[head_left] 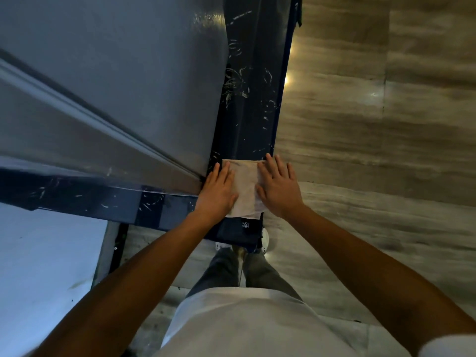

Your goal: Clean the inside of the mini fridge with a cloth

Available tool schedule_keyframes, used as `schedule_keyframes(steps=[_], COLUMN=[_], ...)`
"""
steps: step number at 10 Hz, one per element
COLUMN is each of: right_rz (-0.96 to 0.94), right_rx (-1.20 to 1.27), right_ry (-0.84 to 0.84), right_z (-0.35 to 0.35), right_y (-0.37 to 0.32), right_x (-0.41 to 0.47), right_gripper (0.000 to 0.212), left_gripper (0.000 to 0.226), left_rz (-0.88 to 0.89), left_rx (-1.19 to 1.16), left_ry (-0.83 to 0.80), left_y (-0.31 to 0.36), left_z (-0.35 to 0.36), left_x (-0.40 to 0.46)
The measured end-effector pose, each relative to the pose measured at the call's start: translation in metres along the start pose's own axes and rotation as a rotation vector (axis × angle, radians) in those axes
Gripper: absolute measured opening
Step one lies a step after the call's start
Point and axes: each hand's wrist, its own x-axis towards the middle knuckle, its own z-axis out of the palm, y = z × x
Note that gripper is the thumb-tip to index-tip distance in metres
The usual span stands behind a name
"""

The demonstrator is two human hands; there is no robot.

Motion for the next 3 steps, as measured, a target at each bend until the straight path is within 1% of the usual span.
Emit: schedule_keyframes(steps=[1, 2, 3], right_rz=[0.032, 0.056, 0.112], right_rx=[0.018, 0.107, 0.283], right_ry=[-0.008, 0.118, 0.222], right_z=[-0.006, -0.025, -0.028], right_y=[-0.007, -0.018, -0.033], right_x=[-0.008, -0.016, -0.046], right_gripper=[0.065, 0.055, 0.028], left_gripper=[0.063, 0.046, 0.024], left_rz=[0.052, 0.140, 0.155], left_rx=[-0.076, -0.185, -0.349], left_ry=[0.051, 0.184, 0.230], left_y=[0.000, -0.007, -0.016], left_z=[-0.004, -0.013, -0.008], left_x=[-0.012, -0.030, -0.072])
